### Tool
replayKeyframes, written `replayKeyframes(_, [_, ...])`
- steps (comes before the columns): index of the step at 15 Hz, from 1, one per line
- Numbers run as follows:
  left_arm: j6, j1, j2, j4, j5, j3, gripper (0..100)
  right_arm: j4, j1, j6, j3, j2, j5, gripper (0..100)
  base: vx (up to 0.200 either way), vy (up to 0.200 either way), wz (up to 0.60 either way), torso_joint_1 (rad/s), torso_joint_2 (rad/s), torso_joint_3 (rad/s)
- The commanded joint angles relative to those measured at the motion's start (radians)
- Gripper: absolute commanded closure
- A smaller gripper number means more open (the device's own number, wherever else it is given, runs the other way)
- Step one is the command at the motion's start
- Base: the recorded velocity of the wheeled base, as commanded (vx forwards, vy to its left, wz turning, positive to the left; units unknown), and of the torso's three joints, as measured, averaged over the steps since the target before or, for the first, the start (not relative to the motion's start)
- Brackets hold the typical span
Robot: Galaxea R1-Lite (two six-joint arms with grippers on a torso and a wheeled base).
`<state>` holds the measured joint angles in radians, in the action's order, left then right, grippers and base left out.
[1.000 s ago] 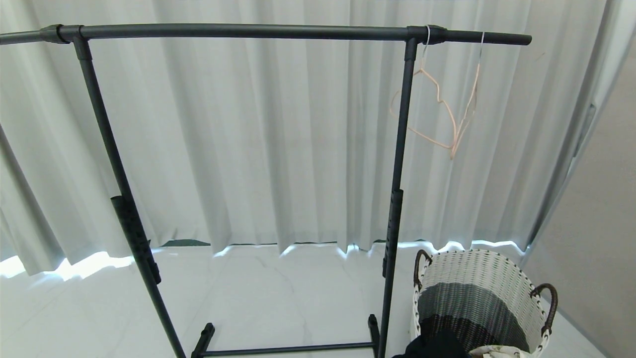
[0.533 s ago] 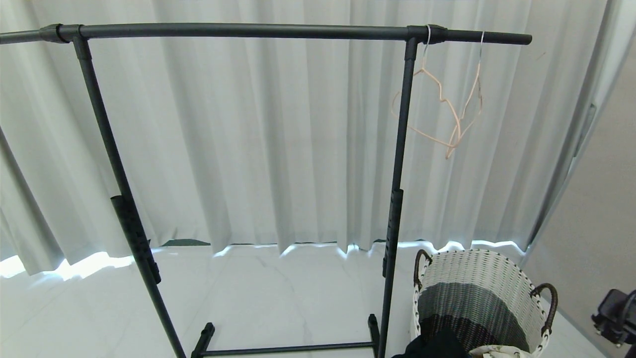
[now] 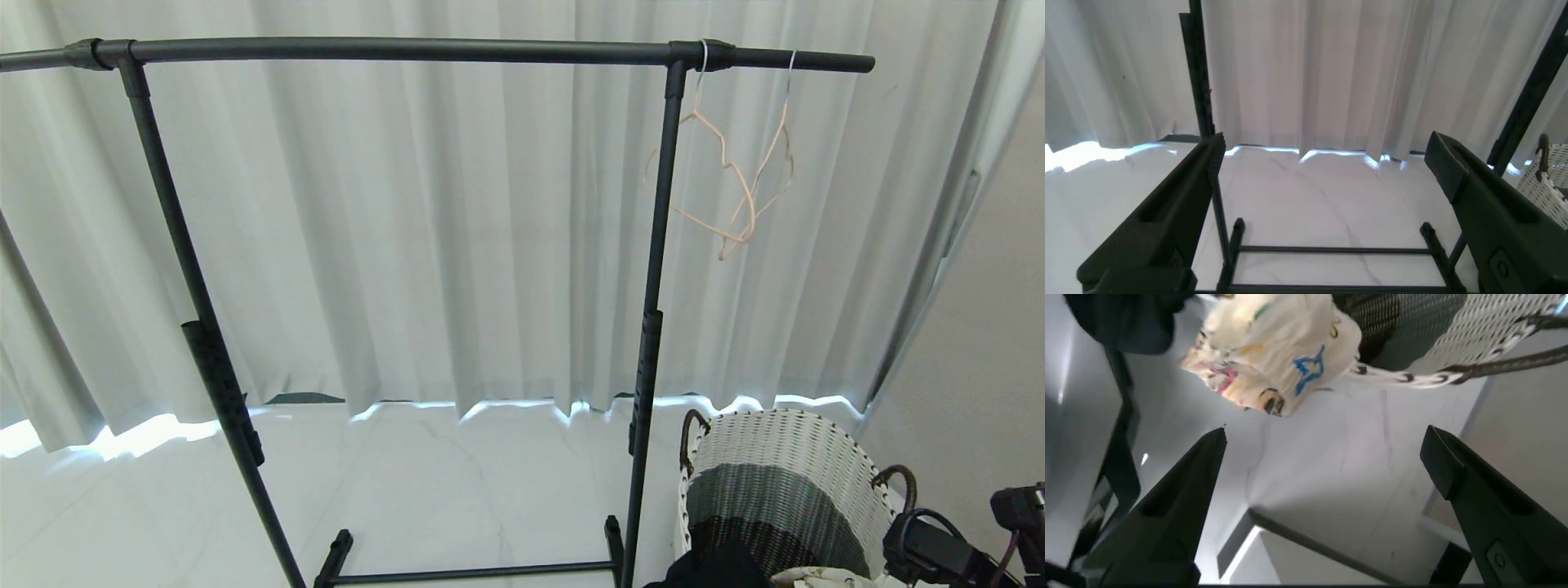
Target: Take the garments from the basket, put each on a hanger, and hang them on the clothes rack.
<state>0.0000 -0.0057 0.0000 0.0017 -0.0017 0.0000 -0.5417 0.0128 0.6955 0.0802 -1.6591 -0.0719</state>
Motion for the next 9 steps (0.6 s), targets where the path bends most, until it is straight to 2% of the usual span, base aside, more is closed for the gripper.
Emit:
replayKeyframes(1, [0.0,0.0,0.0,0.0,0.0,0.0,0,-0.05,-0.005,-0.001,-0.005,-0.11,0.009,0,0.0,0.0,0.0,0.0,0.0,0.0])
replayKeyframes(9, [0.0,0.0,0.0,0.0,0.0,0.0,0,-0.254,-0.007,-0.005,0.027,-0.203,0.004,0,0.0,0.0,0.0,0.0,0.0,0.0])
